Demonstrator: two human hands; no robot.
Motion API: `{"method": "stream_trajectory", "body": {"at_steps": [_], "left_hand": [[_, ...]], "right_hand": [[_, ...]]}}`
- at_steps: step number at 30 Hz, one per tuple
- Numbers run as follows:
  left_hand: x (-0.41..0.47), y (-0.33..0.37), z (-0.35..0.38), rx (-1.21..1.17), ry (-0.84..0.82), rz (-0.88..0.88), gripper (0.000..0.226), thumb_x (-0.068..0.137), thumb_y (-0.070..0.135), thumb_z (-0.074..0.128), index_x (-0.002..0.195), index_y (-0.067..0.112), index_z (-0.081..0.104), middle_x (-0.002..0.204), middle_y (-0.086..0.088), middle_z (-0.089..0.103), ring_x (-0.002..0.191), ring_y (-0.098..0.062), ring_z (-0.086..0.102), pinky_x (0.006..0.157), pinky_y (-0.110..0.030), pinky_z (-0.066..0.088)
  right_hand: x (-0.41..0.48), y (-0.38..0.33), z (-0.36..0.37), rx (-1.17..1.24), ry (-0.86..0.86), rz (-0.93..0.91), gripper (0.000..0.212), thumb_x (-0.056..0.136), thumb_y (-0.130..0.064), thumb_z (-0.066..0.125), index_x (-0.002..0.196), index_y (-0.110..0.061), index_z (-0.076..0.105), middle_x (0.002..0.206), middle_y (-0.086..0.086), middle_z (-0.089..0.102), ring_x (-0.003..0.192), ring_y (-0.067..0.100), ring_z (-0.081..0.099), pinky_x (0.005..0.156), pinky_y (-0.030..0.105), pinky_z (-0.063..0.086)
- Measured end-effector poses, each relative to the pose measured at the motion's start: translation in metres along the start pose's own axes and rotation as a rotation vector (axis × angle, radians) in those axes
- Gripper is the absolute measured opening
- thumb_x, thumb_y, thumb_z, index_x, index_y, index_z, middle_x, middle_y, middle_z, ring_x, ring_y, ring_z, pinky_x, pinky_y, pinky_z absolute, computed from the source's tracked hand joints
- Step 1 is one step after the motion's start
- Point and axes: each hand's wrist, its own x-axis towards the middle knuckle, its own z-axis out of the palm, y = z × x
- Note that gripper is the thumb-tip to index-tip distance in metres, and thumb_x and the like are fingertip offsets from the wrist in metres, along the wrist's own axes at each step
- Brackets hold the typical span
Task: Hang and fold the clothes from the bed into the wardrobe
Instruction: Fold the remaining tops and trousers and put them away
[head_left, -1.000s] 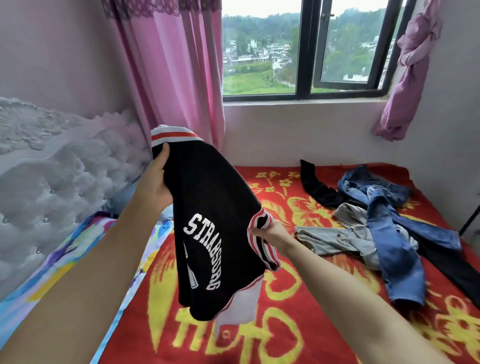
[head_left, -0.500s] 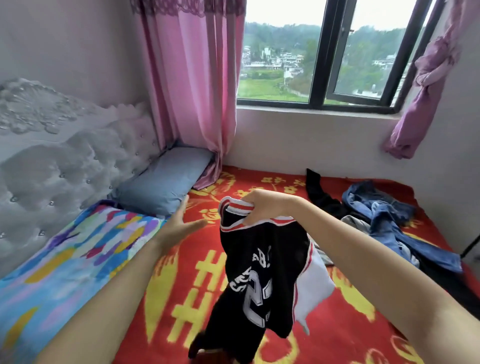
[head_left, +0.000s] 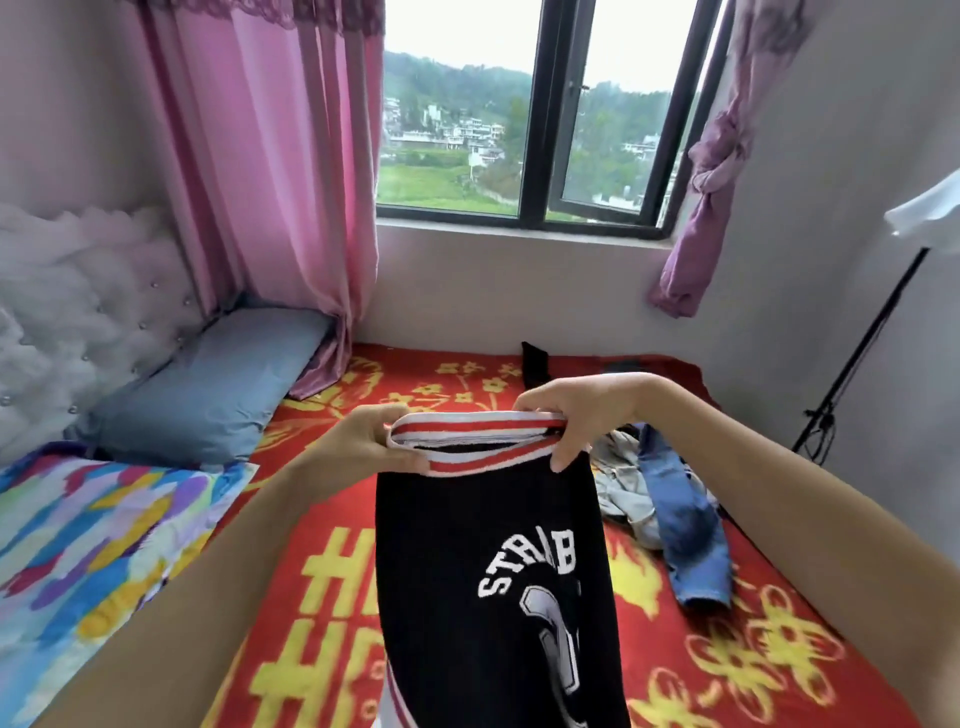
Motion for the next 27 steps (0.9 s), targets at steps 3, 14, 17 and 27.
{"method": "stream_trajectory", "body": {"at_steps": [3,14,17,27], "left_hand": [[0.006,0.021,0.001,0.157,0.156,0.043,0.020,0.059,0.021,0.081,0.060,0.031,0.065,0.056,0.007,0.064,0.052,0.000,0.056,0.054,-0.013,0.043],[-0.005,0.062,-0.023,0.254,0.501,0.156,0.040,0.072,-0.001,0.075,0.058,0.035,0.065,0.053,0.013,0.060,0.050,0.002,0.048,0.055,-0.006,0.040],[-0.017,0.065,-0.035,0.412,0.560,0.117,0.035,0.070,0.003,0.078,0.061,0.035,0.064,0.052,0.016,0.058,0.050,0.001,0.044,0.054,-0.006,0.036],[-0.101,0.055,-0.077,0.338,0.419,-0.278,0.037,0.047,0.033,0.087,0.080,0.021,0.075,0.074,0.000,0.071,0.067,-0.003,0.061,0.063,-0.008,0.046]], "right_hand": [[0.003,0.035,0.026,-0.131,0.081,0.076,0.052,0.076,-0.007,0.071,0.123,-0.011,0.050,0.093,-0.014,0.048,0.087,0.015,0.051,0.067,0.022,0.042],[0.031,0.083,0.093,0.248,0.713,0.097,0.013,0.075,0.001,0.065,0.074,-0.011,0.066,0.065,-0.007,0.050,0.063,0.012,0.047,0.064,0.020,0.036],[0.047,0.067,0.093,0.586,0.624,-0.024,0.018,0.081,-0.003,0.061,0.069,-0.016,0.057,0.072,0.002,0.051,0.070,0.016,0.045,0.068,0.029,0.037],[0.038,0.020,0.039,0.937,0.483,-0.299,0.012,0.082,-0.031,0.066,0.089,-0.021,0.066,0.078,-0.002,0.062,0.066,0.006,0.058,0.065,0.020,0.048]]}}
